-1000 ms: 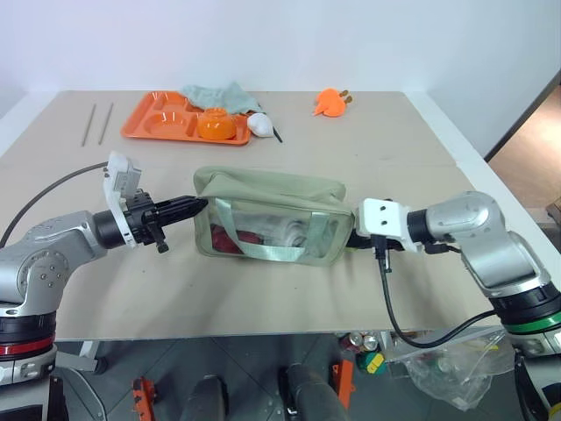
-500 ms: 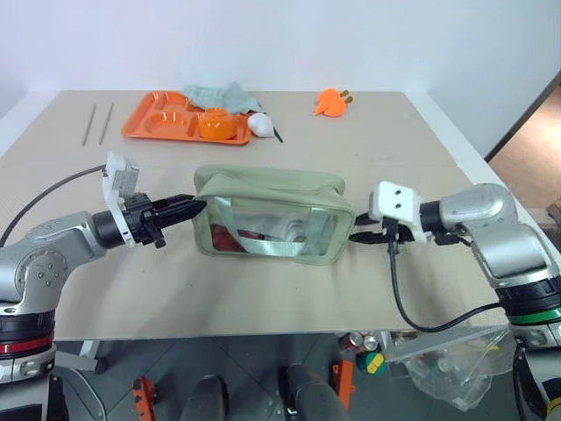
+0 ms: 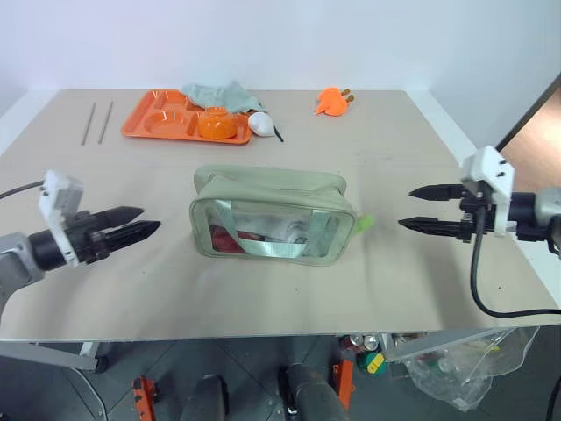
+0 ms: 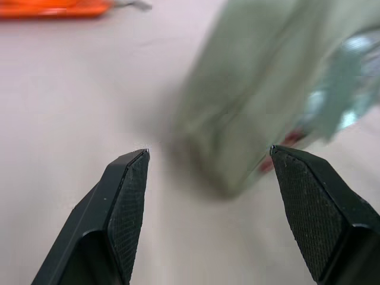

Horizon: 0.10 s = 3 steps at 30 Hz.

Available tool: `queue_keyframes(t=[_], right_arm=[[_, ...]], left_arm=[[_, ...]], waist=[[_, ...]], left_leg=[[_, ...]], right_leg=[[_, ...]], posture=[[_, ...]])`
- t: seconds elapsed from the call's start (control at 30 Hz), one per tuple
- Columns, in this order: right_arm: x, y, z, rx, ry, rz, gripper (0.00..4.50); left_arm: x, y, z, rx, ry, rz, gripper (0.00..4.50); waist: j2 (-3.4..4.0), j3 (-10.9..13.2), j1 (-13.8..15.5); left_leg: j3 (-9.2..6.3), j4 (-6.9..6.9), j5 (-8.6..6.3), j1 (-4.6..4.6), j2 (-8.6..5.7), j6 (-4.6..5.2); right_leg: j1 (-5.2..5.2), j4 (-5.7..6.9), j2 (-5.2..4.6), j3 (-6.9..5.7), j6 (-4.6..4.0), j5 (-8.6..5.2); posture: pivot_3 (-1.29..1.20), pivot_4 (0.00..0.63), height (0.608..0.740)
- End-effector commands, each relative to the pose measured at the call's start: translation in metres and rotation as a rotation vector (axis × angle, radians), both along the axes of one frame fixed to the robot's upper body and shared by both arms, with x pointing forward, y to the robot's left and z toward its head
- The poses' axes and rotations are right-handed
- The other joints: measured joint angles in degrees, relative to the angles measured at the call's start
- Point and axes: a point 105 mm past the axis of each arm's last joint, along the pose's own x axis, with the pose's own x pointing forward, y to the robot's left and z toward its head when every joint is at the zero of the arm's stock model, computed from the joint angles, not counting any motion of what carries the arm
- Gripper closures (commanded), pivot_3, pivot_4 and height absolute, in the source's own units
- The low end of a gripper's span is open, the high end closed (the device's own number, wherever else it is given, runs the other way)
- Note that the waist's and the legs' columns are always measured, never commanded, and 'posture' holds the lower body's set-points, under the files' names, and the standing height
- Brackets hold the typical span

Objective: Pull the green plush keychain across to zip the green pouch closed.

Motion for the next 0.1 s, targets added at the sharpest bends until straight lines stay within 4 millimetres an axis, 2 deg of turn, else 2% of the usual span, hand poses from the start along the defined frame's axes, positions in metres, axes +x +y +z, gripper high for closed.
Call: queue_keyframes(t=[0.03, 0.1], right_arm=[[-0.0058, -0.0013, 0.0032, 0.029, -0.019, -0.021, 1.21], [-0.0059, 0.0015, 0.0004, 0.025, -0.011, -0.017, 1.21]], left_arm=[[-0.0048, 0.0092, 0.0077, 0.011, -0.056, 0.03, 1.14], [-0.0028, 0.0094, 0.0002, 0.017, -0.045, 0.038, 1.14]], waist=[[0.01, 0.0, 0.0], [0.01, 0.01, -0.02]], left_leg=[[0.02, 0.04, 0.0, 0.01, -0.01, 0.0], [0.1, 0.04, 0.0, 0.02, -0.02, 0.0]], right_leg=[[0.02, 0.0, -0.02, 0.01, 0.0, 0.0], [0.01, 0.0, -0.06, 0.05, 0.01, 0.01]], posture=[[0.0, 0.15, 0.74], [0.0, 0.15, 0.74]])
